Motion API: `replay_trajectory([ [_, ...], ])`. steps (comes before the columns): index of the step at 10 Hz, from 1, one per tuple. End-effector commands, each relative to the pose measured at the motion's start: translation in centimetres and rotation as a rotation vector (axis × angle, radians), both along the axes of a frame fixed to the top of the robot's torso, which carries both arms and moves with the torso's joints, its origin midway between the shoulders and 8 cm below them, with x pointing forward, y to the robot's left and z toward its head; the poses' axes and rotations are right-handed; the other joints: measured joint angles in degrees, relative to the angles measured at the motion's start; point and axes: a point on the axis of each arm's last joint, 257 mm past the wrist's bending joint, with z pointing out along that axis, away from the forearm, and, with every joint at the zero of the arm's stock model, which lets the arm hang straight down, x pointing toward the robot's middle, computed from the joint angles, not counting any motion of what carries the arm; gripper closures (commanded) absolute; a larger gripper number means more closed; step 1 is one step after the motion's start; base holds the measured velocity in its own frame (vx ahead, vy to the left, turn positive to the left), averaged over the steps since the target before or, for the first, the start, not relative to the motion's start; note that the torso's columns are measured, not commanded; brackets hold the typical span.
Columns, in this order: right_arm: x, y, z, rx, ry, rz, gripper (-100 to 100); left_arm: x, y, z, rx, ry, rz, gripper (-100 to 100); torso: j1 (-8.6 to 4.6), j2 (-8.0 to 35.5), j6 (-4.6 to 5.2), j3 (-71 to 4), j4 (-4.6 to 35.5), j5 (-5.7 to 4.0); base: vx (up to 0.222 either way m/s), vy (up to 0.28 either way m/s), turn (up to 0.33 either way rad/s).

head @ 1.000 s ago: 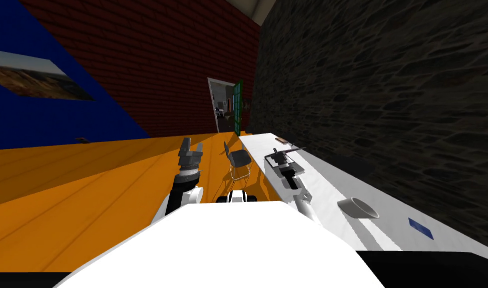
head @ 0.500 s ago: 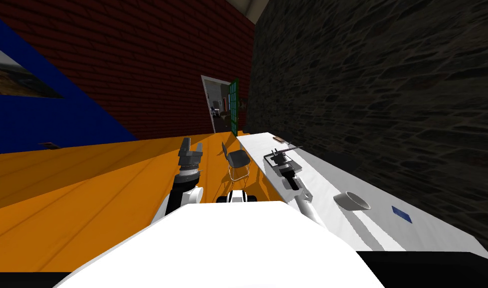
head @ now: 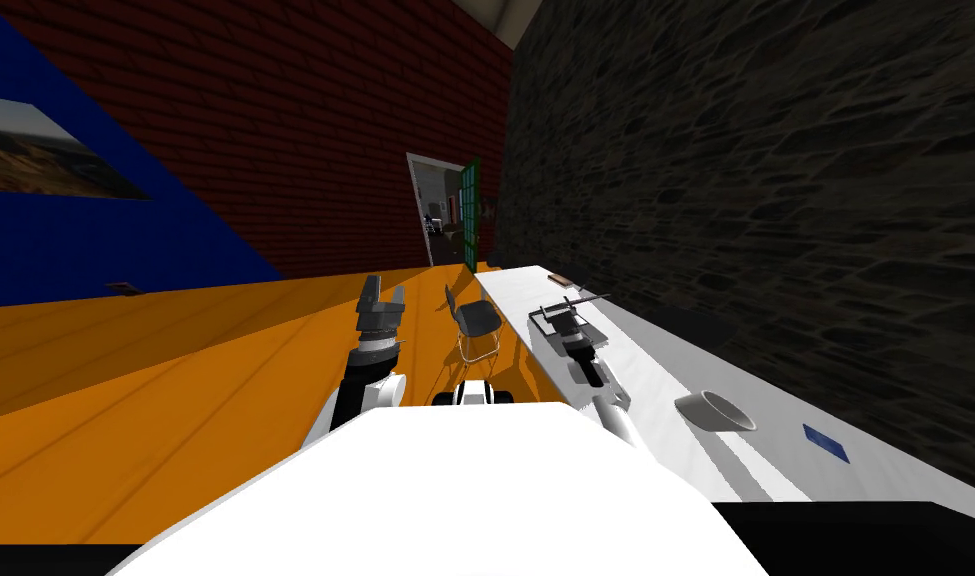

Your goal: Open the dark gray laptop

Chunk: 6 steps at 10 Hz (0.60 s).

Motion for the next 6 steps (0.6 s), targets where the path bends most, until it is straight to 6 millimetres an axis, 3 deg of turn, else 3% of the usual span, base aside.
replay_trajectory([
  [1, -1.1, -1.1, -0.1, 0.004, -0.028, -0.013, -100, 0.0, 0.0, 0.0, 0.000, 0.000, 0.000, 0, -0.01, 0.00, 0.00, 0.00, 0.00, 0.00, 0.018, -0.003, 0.054],
  [6, -2.8, -3.0, -0.6, 0.017, -0.063, -0.039, -100, 0.0, 0.0, 0.0, 0.000, 0.000, 0.000, 0, -0.02, 0.01, 0.00, 0.00, 0.00, 0.00, 0.012, -0.002, 0.039],
])
